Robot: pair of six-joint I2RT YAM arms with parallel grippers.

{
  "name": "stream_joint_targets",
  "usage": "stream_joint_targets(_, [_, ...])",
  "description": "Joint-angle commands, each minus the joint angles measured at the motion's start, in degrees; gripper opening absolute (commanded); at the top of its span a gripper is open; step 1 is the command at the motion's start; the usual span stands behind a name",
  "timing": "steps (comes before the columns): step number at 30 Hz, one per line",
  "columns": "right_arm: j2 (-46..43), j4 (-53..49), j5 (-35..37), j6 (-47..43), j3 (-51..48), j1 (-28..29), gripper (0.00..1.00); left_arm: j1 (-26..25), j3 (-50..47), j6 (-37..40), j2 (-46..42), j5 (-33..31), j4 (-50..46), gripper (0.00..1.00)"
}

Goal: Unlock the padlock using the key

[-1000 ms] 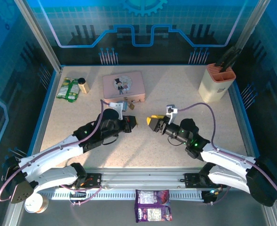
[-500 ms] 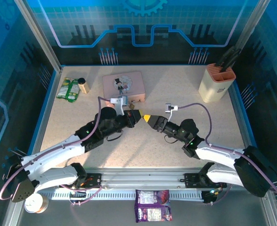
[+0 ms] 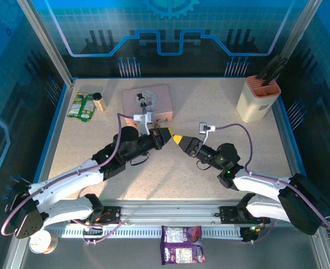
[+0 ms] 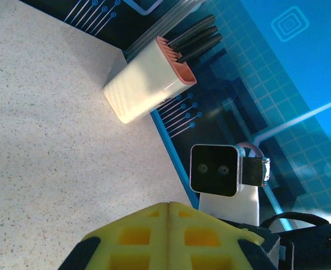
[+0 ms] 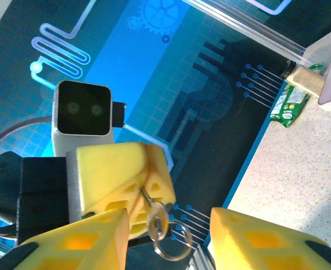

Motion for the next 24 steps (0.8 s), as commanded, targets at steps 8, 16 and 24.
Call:
stream_joint_targets(8, [-1.1, 4.4, -1.8, 2.1, 0.7, -0.6, 0.30, 0.3, -1.2, -1.8, -0.5, 2.1, 3.1, 0.00])
stream_joint_targets(16, [-3.2, 1.3, -1.3, 1.2, 0.5, -0.6, 0.22, 0.3, -1.8, -1.9, -0.9, 1.5, 3.1, 0.00])
stream_joint_targets(24, [-4.6, -1.2, -1.0, 0.5, 0.6, -0.6, 0.22, 0.3, -1.6, -1.7, -0.7, 1.5, 3.0, 0.00])
